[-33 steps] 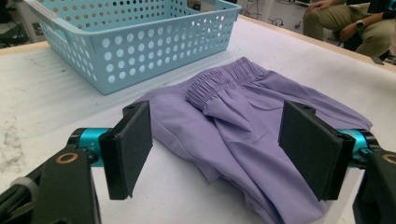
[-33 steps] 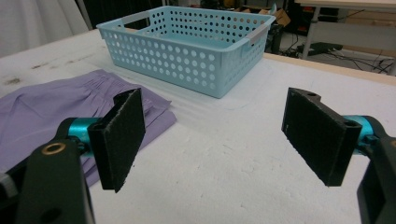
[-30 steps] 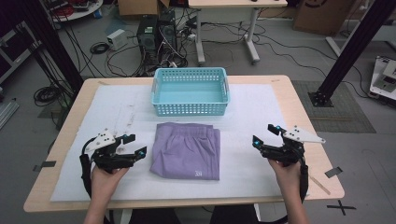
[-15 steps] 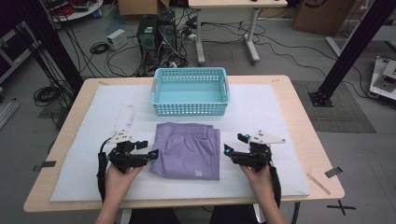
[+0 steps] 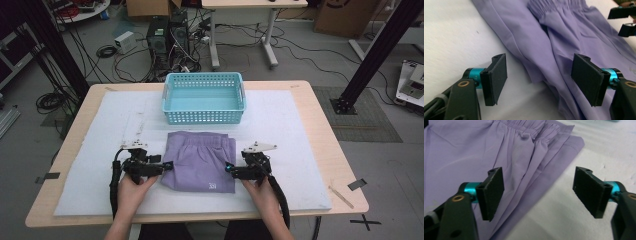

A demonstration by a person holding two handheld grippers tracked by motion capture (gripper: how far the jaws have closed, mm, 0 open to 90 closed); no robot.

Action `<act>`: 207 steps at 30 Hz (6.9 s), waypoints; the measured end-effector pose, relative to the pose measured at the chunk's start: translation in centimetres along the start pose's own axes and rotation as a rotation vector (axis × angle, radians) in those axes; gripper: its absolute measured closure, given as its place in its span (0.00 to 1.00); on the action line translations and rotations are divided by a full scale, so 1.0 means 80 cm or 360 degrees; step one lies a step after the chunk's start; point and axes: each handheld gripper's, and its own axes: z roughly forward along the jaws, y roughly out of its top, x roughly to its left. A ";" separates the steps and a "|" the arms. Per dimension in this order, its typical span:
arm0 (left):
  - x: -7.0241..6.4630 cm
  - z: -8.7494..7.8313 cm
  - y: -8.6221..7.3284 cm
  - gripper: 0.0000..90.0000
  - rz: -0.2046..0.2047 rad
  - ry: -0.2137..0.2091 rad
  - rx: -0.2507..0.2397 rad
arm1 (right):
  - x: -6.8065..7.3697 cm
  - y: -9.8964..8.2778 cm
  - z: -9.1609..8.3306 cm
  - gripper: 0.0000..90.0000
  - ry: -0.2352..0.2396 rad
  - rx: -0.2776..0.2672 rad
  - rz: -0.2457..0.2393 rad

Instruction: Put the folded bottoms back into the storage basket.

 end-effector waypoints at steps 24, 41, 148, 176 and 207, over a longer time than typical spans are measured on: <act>-0.008 0.022 0.009 0.45 -0.0103 -0.0122 0.0008 | 0.006 0.020 0.030 0.52 0.0080 0.0143 0.0139; -0.022 0.037 0.012 0.65 -0.0039 0.0000 0.0008 | 0.009 0.022 0.036 0.75 -0.0112 0.0141 0.0109; 0.041 0.117 0.299 0.95 0.0342 0.0306 -0.0278 | -0.119 0.305 0.100 1.00 -0.0216 -0.0238 -0.0009; 0.048 0.119 0.281 0.43 0.0370 0.0491 -0.0214 | -0.124 0.285 0.113 0.58 -0.0225 -0.0170 0.0001; -0.044 -0.023 0.182 0.31 0.0638 0.0192 -0.0433 | -0.078 0.180 -0.044 0.39 -0.0027 -0.0475 -0.0079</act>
